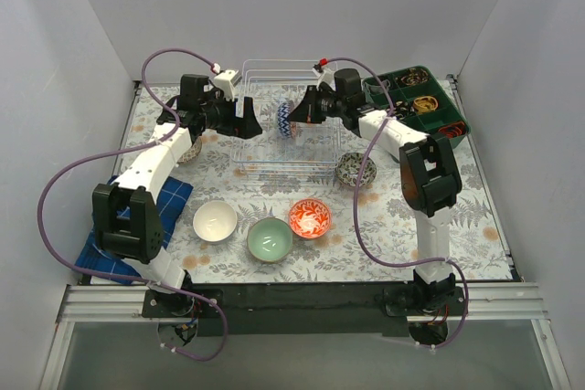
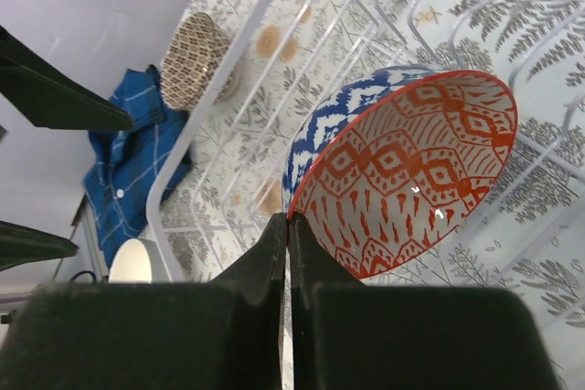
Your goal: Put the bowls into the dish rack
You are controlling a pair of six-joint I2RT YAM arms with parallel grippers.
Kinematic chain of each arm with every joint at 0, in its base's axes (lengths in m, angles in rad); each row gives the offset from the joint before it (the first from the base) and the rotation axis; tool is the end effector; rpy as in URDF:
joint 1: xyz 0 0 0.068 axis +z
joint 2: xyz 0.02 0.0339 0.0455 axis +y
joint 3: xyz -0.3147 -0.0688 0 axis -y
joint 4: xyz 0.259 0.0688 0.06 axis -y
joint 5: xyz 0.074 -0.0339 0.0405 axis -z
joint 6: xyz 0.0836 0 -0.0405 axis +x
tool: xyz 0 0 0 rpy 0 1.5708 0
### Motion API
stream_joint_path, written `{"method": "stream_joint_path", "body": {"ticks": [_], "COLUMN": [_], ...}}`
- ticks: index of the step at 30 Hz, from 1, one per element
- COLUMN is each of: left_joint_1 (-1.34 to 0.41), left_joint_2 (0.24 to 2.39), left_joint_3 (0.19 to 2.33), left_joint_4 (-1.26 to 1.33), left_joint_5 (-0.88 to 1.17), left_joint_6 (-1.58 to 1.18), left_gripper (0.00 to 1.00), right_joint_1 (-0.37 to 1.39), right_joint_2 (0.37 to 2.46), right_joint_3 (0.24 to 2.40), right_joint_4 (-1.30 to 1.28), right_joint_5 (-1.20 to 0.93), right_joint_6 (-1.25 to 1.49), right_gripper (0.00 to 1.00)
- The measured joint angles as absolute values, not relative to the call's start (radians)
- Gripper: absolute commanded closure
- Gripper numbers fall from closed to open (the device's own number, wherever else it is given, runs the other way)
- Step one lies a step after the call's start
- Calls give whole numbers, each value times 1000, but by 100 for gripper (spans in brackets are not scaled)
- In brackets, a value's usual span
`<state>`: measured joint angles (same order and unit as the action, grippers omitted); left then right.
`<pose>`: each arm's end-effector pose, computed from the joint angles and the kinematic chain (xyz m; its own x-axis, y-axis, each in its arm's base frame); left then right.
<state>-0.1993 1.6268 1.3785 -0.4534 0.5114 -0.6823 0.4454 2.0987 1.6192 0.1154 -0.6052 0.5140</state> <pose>0.3993 -0.1224 0.3274 -0.8310 -0.3932 -0.3936 0.0194 0.6866 -0.7268 0.4933 0.2882 0.2683 -0.6899 0.1187 -0.7141 -0.5683 0.5222 0.6359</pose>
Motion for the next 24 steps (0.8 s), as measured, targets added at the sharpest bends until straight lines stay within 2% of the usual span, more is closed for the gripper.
{"method": "stream_joint_path", "body": {"ticks": [13,24], "left_joint_1": [-199,-199], "left_joint_2": [1620,1649], "left_joint_3": [1372,1430], "left_joint_4": [-508,-544], "left_joint_5": [496,460], "left_joint_6": [-637,-607], "left_gripper": [13,13], "right_joint_1": [449,452], "right_joint_2": [2146,2247], "right_joint_3": [1639,1654], "right_joint_4": [318,371], "right_joint_5": [-733,-751], "right_joint_6": [712,794], "right_gripper": [99,99]}}
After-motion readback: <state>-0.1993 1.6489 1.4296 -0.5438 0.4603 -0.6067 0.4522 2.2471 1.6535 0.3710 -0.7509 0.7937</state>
